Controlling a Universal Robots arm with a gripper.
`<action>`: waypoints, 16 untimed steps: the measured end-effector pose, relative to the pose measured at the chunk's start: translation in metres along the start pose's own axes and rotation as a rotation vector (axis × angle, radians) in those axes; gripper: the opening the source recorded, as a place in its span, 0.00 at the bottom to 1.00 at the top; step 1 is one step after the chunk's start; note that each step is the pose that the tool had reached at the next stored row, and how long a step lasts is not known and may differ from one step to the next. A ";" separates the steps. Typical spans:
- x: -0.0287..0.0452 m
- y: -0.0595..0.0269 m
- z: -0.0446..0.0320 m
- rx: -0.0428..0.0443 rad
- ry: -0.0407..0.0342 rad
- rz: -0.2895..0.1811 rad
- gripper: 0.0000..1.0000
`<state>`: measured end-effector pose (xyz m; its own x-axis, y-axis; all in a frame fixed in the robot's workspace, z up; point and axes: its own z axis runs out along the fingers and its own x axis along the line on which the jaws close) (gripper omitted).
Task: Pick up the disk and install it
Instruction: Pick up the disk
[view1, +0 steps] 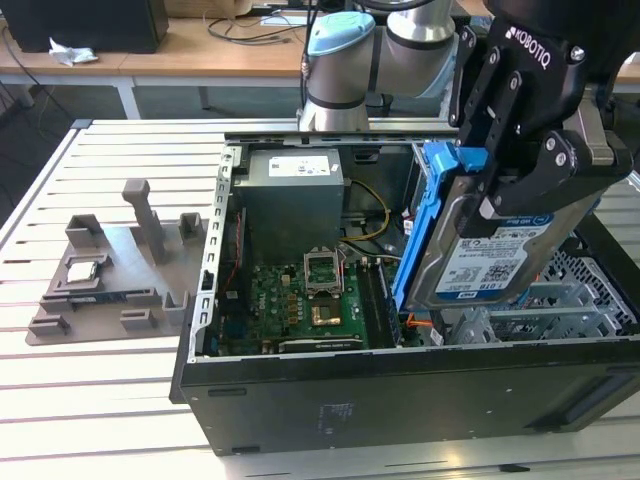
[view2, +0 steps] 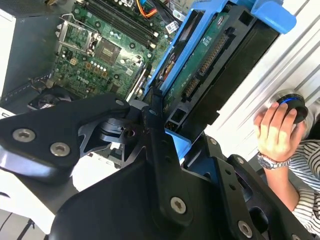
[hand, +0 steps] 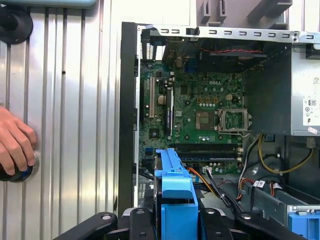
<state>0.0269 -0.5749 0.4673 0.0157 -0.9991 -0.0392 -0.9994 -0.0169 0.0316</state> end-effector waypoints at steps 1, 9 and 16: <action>0.0003 -0.0004 0.0000 0.0000 -0.0024 0.000 0.36; -0.0074 -0.0354 0.0063 -0.0073 -0.0113 -0.002 0.36; -0.0188 -0.0754 0.0114 -0.0157 -0.0063 -0.003 0.36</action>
<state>0.1016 -0.5544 0.4543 0.0182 -0.9988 -0.0455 -0.9987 -0.0204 0.0471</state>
